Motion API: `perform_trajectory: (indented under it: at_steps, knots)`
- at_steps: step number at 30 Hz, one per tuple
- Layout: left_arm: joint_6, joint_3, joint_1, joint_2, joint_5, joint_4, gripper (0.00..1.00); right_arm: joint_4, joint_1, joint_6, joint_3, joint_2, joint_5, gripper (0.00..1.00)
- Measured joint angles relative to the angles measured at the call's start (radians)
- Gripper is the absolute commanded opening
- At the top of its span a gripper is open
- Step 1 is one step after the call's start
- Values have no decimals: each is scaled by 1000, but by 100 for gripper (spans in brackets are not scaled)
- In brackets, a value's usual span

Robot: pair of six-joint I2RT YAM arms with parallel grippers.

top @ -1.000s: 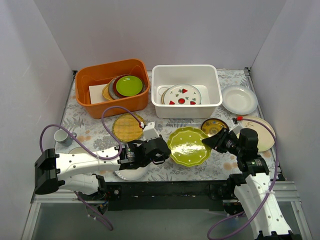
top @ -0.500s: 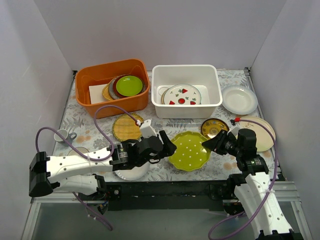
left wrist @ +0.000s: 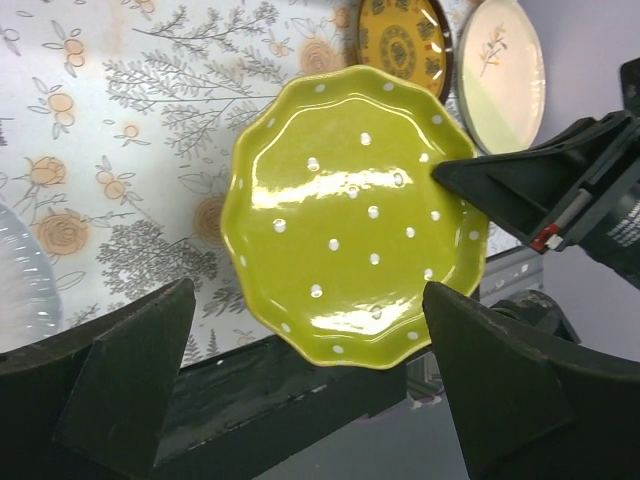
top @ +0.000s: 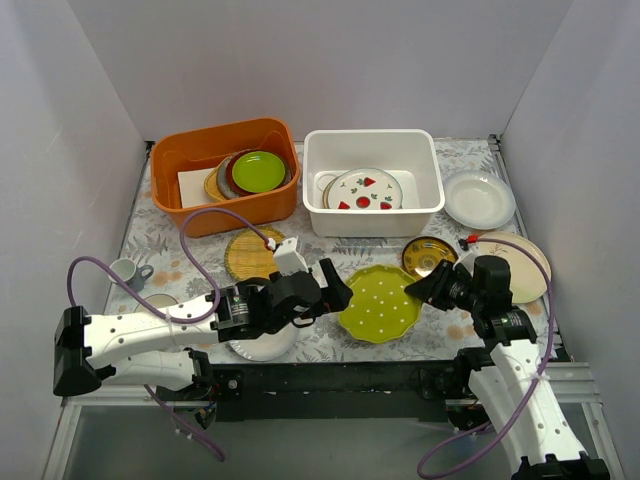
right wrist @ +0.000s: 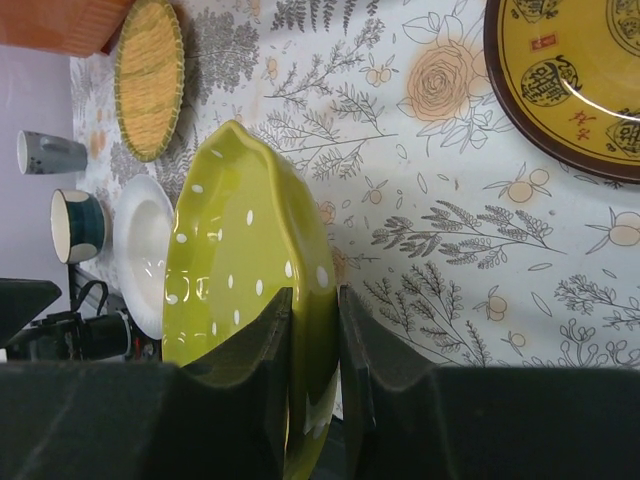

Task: Place the plates into the plastic bin on the countertop
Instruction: Place the plate in the plastic bin.

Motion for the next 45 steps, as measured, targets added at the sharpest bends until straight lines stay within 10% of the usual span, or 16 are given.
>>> perform_trajectory:
  at_steps: [45]
  knots:
    - [-153,-103,4,49,-32,-327,98,-9,0,-101,822,620,21,1]
